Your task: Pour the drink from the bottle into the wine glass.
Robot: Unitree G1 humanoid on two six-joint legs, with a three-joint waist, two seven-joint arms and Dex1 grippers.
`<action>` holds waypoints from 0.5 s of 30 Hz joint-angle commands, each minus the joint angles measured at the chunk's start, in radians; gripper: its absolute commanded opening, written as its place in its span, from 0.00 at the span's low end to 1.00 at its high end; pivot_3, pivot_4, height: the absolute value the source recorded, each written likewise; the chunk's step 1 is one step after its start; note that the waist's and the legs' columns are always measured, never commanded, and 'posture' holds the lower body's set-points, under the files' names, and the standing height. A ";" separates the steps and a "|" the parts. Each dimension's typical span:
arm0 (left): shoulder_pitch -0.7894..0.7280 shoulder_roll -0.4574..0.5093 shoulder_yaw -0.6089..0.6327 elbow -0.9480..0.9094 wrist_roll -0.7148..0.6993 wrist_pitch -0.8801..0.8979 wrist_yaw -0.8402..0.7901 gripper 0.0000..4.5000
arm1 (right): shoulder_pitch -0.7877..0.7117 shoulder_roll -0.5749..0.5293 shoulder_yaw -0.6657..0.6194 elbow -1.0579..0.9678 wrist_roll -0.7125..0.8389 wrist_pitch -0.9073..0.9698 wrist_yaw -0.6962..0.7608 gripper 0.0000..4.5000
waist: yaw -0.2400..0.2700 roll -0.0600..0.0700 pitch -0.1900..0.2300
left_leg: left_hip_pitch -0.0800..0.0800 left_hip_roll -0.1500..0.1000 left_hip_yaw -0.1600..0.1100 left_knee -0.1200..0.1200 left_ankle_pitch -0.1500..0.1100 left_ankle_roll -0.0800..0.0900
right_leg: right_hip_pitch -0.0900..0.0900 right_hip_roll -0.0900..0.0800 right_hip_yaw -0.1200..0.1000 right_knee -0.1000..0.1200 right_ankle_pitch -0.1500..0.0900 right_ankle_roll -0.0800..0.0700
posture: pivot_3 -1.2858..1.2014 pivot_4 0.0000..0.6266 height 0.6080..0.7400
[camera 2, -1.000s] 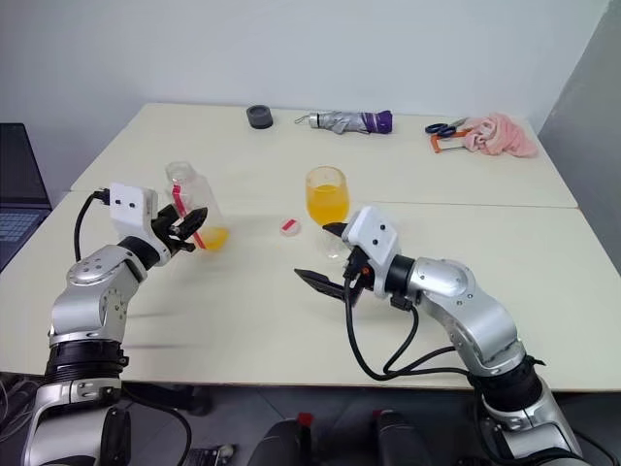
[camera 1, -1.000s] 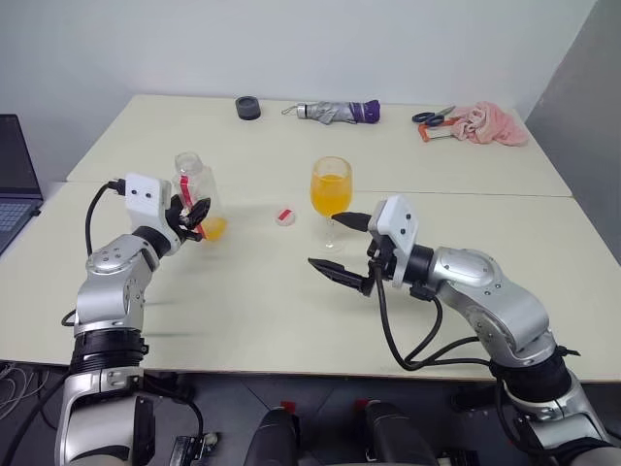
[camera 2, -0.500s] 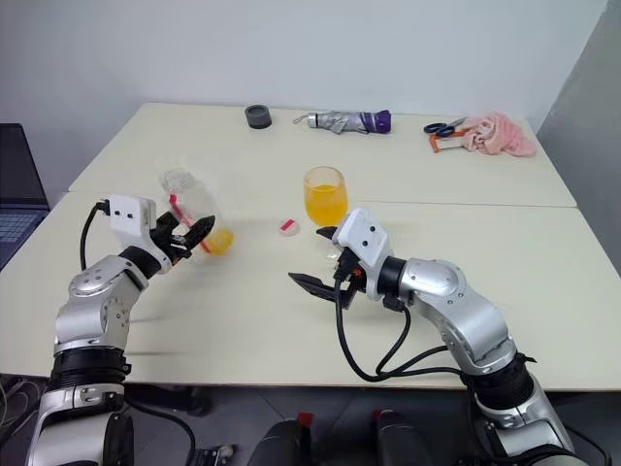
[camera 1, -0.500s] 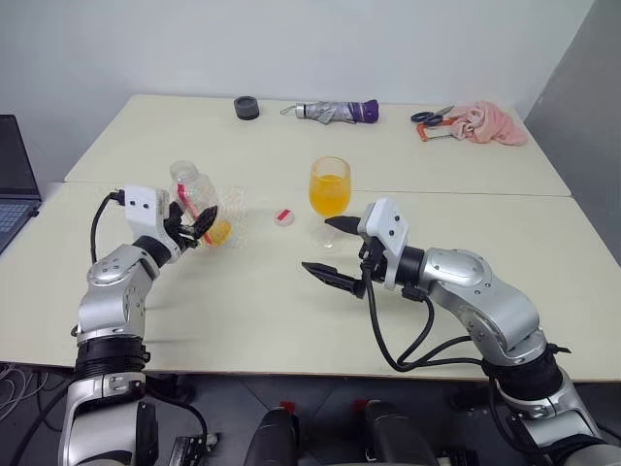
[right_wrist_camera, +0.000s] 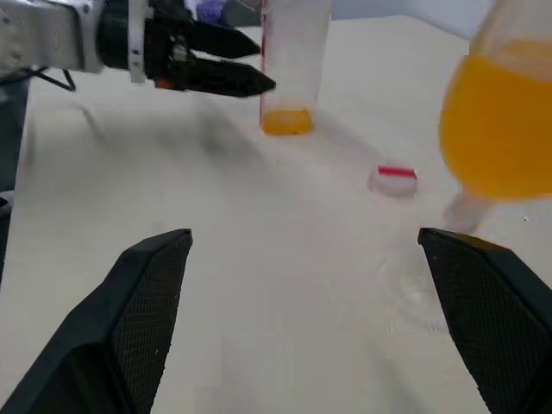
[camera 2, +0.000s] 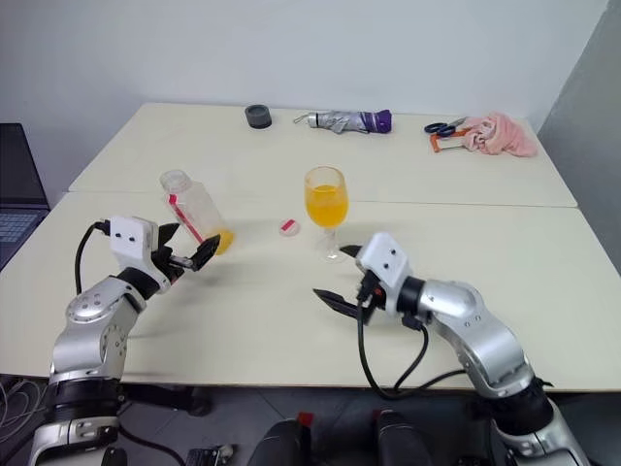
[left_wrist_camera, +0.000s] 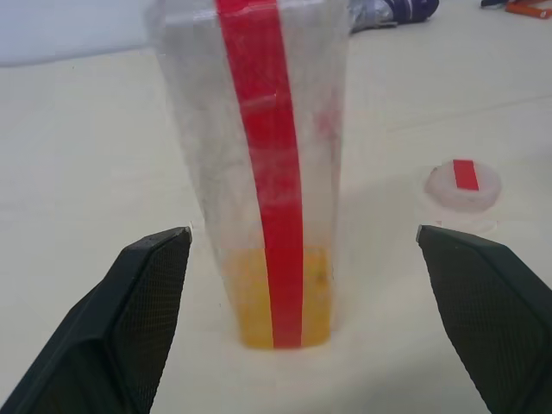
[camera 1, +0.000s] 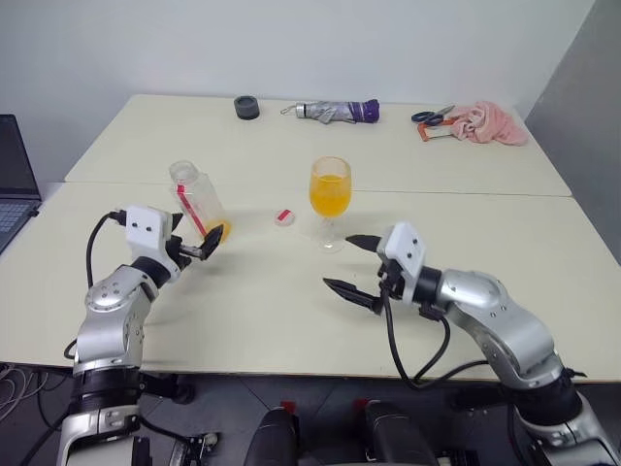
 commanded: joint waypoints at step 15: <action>0.194 -0.088 0.069 -0.288 -0.019 0.015 0.166 1.00 | 0.260 0.253 -0.238 0.218 -0.152 -0.429 -0.329 1.00 | 0.000 -0.001 0.000 | 0.003 0.000 0.005 -0.002 0.000 0.000 | 0.000 0.001 0.004 -0.001 -0.002 0.002 | 0.52 0.24 1.00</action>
